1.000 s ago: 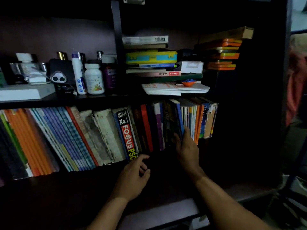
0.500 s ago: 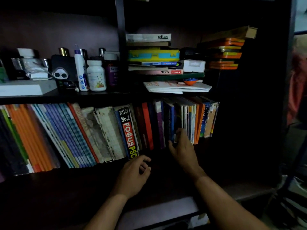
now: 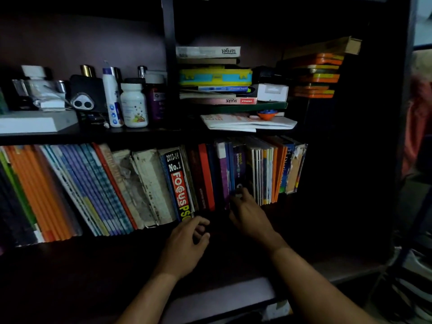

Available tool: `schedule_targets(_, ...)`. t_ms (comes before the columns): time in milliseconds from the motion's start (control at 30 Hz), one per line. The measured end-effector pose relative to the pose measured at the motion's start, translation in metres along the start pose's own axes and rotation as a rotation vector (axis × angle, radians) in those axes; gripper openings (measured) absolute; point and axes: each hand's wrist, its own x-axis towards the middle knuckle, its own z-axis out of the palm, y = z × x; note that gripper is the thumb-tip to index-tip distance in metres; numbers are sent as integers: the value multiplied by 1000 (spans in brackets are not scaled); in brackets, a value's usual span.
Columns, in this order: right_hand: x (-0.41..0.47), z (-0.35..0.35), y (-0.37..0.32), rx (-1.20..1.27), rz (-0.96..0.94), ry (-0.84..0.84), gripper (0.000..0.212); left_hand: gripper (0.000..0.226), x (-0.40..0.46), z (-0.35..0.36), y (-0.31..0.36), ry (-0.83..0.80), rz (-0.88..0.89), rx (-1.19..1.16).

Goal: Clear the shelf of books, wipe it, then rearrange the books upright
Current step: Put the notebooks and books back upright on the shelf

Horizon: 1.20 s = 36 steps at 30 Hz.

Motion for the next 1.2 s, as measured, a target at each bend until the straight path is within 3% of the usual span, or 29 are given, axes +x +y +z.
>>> schedule_targets(167,2,-6,-1,27,20,-45,38,75,1,-5,-1,338,19,72)
schedule_targets(233,1,-10,-2,6,47,-39,41,91,2,-4,-1,351,-3,95)
schedule_targets(333,-6,-14,-4,49,196,294,53,103,3,-3,-3,358,-11,92)
schedule_targets(433,-9,-21,5,258,614,631,94,102,10,-2,-4,368,-106,73)
schedule_targets(500,-4,-22,16,489,770,603,119,100,18,0,-4,404,-145,109)
schedule_targets(567,2,-17,21,622,774,479,128,98,28,4,-5,462,-132,149)
schedule_targets(667,12,-9,28,574,757,389,122,99,39,8,-10,509,-62,192)
schedule_targets(800,19,-9,46,502,749,381,83,108,45,16,-14,418,45,228)
schedule_targets(900,19,-12,48,523,734,392,70,112,51,21,-11,384,38,123)
schedule_targets(1033,18,-9,49,556,720,398,72,106,70,24,-2,487,-92,-14)
schedule_targets(1200,22,-2,38,359,613,441,103,116,80,33,-8,472,-74,60)
